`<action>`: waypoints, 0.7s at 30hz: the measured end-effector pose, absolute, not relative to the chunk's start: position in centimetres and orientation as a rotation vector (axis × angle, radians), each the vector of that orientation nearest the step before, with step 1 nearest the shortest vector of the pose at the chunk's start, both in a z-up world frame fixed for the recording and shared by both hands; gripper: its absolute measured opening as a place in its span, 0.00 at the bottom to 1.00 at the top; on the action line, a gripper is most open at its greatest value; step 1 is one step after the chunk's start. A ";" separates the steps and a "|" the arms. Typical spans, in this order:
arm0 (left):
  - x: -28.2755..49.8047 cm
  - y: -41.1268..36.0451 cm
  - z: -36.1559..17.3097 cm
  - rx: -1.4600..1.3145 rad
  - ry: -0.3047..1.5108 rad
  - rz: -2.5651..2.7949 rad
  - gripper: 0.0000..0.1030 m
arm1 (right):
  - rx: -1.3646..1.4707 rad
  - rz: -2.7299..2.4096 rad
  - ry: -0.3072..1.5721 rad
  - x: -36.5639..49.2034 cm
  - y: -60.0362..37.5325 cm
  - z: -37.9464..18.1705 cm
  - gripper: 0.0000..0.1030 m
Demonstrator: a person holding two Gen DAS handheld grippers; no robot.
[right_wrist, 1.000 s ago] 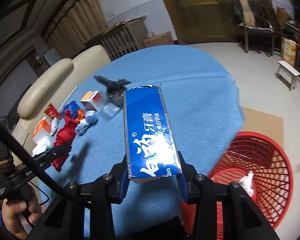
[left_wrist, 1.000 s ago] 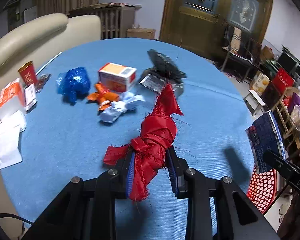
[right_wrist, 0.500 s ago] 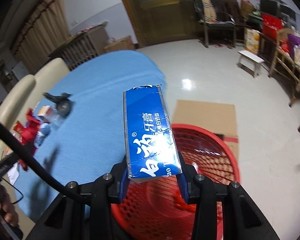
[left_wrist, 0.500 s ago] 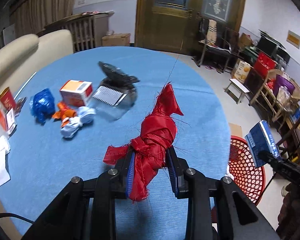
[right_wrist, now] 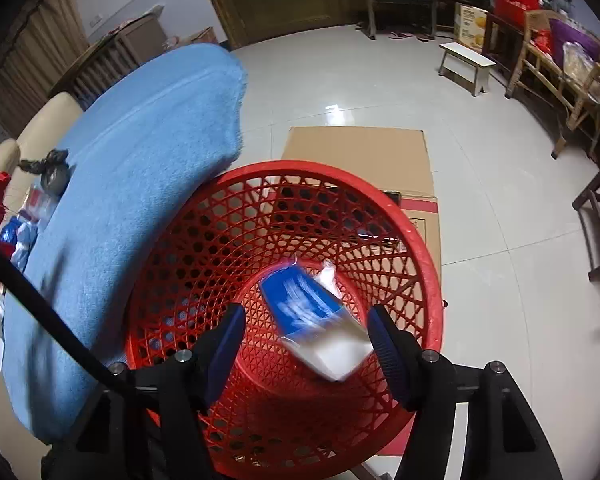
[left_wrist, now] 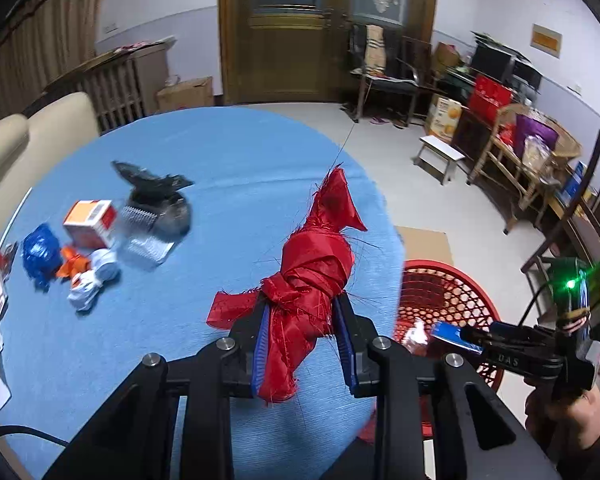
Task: Collect trash
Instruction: 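Carry the box and red cloth to the wastebasket and release the box, then release the red cloth into the wastebasket with the left tool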
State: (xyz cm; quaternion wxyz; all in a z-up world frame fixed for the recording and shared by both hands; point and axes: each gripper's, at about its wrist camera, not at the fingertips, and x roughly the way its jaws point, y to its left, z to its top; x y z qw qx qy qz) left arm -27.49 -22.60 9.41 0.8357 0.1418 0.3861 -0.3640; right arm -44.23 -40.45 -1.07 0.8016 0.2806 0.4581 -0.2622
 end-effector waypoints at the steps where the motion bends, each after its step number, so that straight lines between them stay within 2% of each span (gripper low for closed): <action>1: -27.6 -22.9 9.4 0.305 0.817 -0.778 0.31 | 0.606 -0.569 0.971 -44.3 -40.5 -0.9 0.65; 18: -33.1 -30.6 7.6 0.416 0.864 -0.980 0.31 | 0.716 -0.702 0.709 -48.0 -45.3 4.1 0.65; 20: -33.3 -31.1 7.3 0.419 0.882 -0.983 0.34 | 0.719 -0.703 0.695 -48.2 -45.2 4.4 0.65; 21: -33.2 -31.3 7.2 0.416 0.890 -0.987 0.41 | 0.721 -0.704 0.691 -48.2 -45.2 4.5 0.65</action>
